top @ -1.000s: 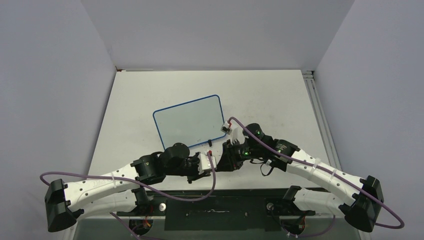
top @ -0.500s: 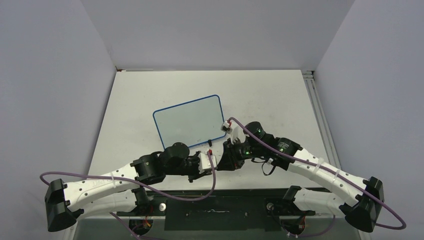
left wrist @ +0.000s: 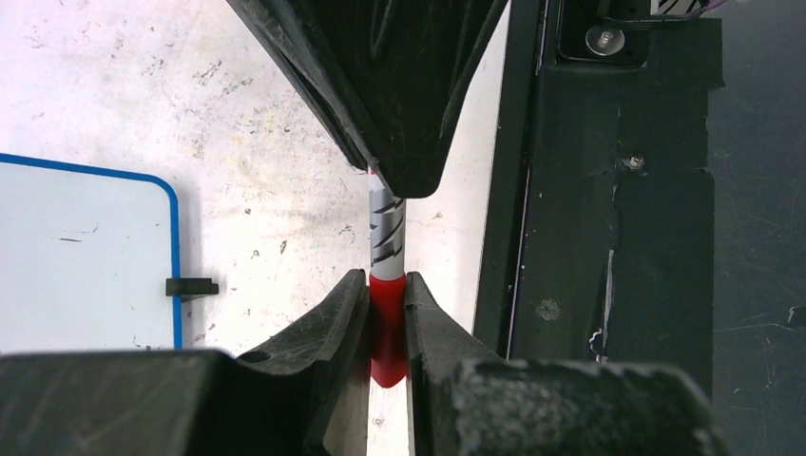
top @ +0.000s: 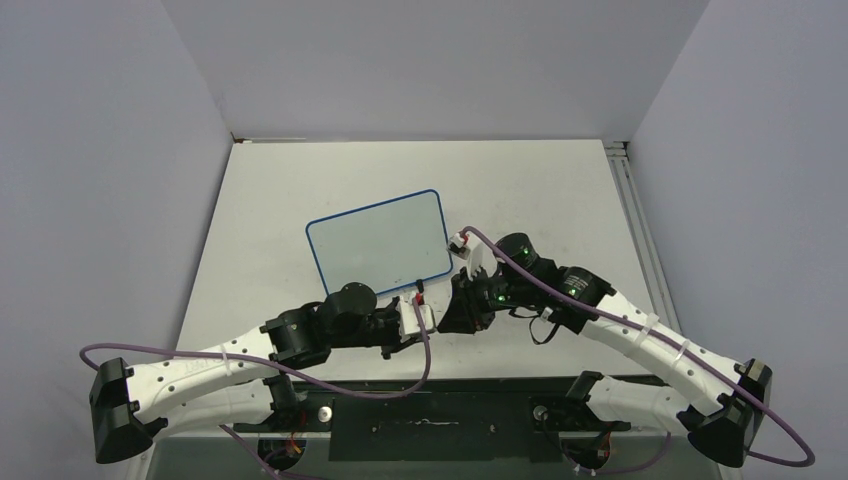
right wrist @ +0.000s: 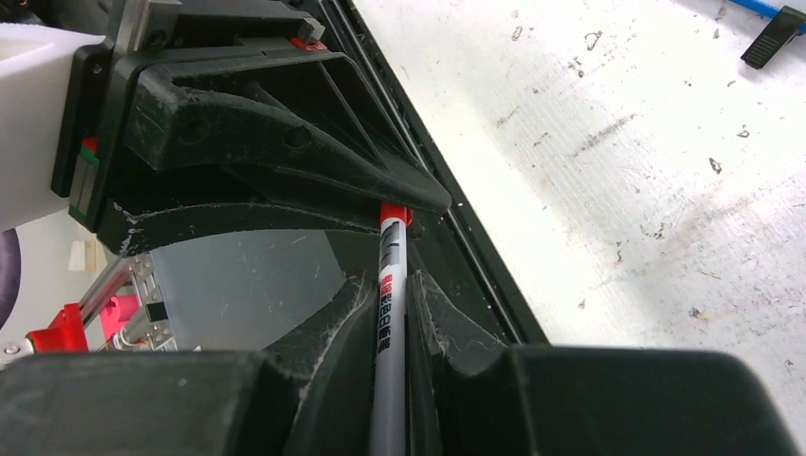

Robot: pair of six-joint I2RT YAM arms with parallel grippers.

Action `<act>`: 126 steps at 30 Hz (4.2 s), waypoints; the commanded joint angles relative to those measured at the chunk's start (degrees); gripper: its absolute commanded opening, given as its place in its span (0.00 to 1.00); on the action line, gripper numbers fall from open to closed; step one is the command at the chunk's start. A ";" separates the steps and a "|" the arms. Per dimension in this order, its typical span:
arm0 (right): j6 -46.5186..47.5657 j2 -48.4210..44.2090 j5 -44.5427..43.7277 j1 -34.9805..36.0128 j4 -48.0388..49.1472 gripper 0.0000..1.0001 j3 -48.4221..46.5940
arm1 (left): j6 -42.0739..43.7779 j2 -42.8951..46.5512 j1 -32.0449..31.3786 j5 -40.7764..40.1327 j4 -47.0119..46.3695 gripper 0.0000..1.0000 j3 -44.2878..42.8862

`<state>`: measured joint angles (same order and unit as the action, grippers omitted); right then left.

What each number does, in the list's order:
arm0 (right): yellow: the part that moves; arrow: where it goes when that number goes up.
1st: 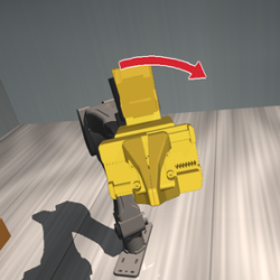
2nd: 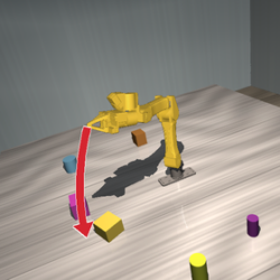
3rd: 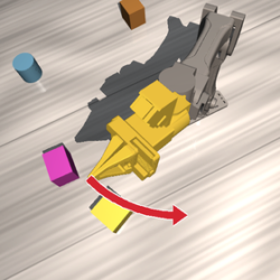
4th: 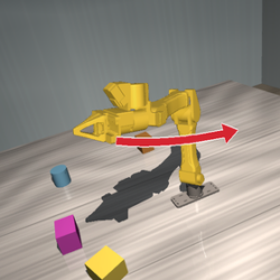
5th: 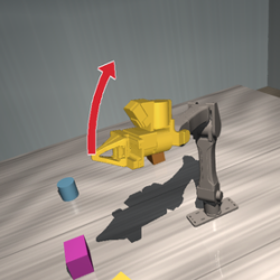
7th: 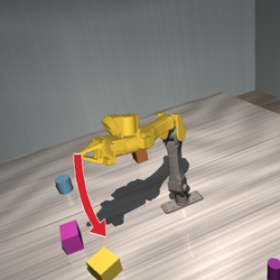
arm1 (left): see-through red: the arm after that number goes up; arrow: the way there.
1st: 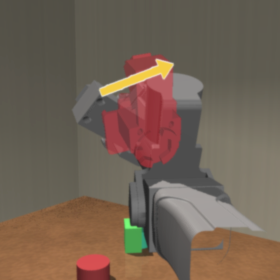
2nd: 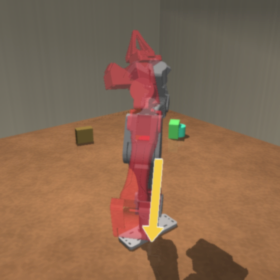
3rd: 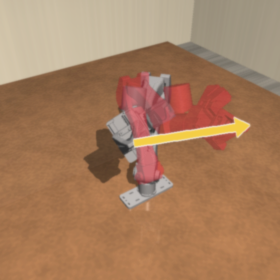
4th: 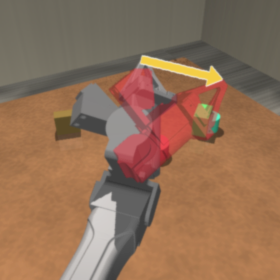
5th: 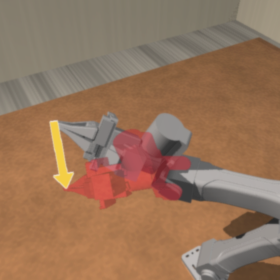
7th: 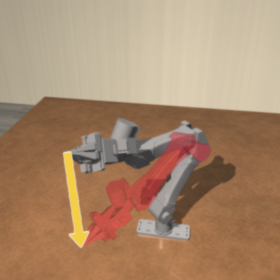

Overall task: Write a sentence on the whiteboard
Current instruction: Open the whiteboard marker at the center of the board, then place the pen cap at the center of the board.

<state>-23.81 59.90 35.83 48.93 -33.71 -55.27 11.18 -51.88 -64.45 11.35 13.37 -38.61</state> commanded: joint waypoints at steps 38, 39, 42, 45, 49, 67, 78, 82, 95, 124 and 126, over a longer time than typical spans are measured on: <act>4.99 -5.92 -2.44 -3.78 -12.07 0.05 -11.65 | 0.25 1.27 0.72 -2.74 4.73 0.00 -0.06; 5.09 -5.95 -2.72 -3.84 -12.34 0.05 -12.01 | 0.25 1.33 0.72 -2.73 4.74 0.00 -0.05; 5.45 -6.10 -3.38 -3.90 -13.10 0.05 -12.91 | 0.25 1.38 0.72 -2.81 4.65 0.00 0.09; 5.96 -5.95 -4.20 -3.91 -14.97 0.05 -14.02 | 0.33 1.71 0.72 -3.11 4.59 0.00 0.16; 6.70 -6.06 -5.97 -3.89 -17.57 0.05 -15.45 | 0.33 2.32 0.72 -3.38 4.65 0.00 0.29; 3.56 -10.04 -29.15 -3.91 -14.57 0.05 -14.20 | -22.25 10.22 6.98 -10.74 4.52 0.00 0.76; 2.27 -11.36 -33.98 -8.12 -4.74 0.05 -7.06 | -37.60 17.70 19.88 -21.01 19.89 0.00 -0.83; 2.52 -12.65 -31.63 -12.79 -0.63 0.05 -2.93 | -38.84 17.77 27.51 -20.91 21.31 0.00 -0.10; 1.97 -13.60 -12.31 -36.93 8.21 0.05 4.34 | -48.69 17.80 37.23 -37.64 28.73 0.00 -0.36; 4.00 -18.66 -14.42 -38.03 8.25 0.05 4.62 | -54.46 0.67 46.52 -29.96 18.02 0.06 9.75; 3.91 -18.75 -14.43 -38.03 8.23 0.05 4.79 | -54.69 -0.06 46.52 -29.57 17.34 0.06 10.27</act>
<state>-20.32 41.67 20.95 11.22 -28.32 -50.11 -42.04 -50.74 -18.26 -18.98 34.41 -29.26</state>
